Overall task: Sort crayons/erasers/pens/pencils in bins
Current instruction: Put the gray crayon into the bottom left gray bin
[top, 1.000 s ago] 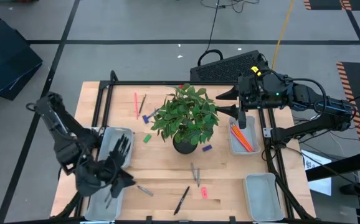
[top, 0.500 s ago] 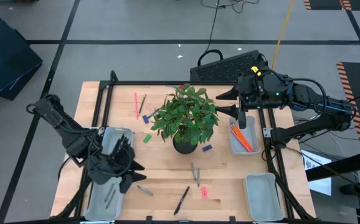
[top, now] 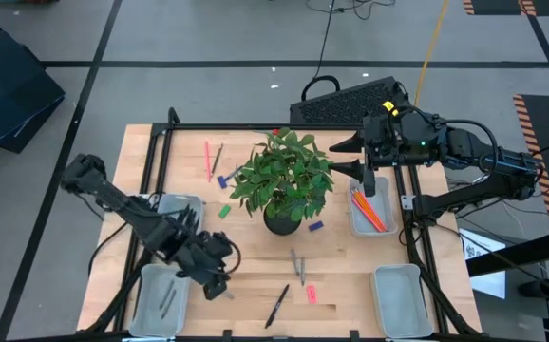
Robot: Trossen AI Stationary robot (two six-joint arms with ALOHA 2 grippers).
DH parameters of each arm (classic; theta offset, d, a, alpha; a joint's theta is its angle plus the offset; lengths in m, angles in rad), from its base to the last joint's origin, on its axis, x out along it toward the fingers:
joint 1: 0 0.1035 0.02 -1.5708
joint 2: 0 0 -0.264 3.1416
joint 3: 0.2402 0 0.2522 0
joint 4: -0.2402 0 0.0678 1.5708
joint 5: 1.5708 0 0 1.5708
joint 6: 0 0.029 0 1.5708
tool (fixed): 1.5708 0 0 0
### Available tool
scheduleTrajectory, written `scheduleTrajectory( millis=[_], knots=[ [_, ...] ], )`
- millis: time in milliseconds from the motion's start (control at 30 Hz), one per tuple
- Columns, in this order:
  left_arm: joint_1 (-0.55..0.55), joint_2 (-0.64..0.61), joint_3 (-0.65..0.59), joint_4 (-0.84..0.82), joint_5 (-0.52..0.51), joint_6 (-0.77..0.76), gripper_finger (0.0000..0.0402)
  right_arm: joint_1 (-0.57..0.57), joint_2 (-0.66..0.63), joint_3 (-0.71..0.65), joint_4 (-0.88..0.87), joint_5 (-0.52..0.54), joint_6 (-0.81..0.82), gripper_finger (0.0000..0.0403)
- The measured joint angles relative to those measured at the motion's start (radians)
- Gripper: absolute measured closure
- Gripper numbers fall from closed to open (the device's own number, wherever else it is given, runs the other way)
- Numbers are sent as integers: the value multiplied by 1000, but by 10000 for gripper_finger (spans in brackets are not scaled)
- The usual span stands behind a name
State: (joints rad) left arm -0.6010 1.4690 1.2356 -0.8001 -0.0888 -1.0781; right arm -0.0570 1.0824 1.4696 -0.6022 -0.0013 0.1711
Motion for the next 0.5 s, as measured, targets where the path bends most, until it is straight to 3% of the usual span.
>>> scheduleTrajectory(
  millis=[133,367,500],
  knots=[
    [-19,66,0,-38,65,76,195,0,0,0,0,0,0,190],
    [-159,192,0,-15,-7,579,195,0,0,0,0,0,0,190],
    [-199,264,0,0,-54,715,195,0,0,0,0,0,0,190]
  ],
)
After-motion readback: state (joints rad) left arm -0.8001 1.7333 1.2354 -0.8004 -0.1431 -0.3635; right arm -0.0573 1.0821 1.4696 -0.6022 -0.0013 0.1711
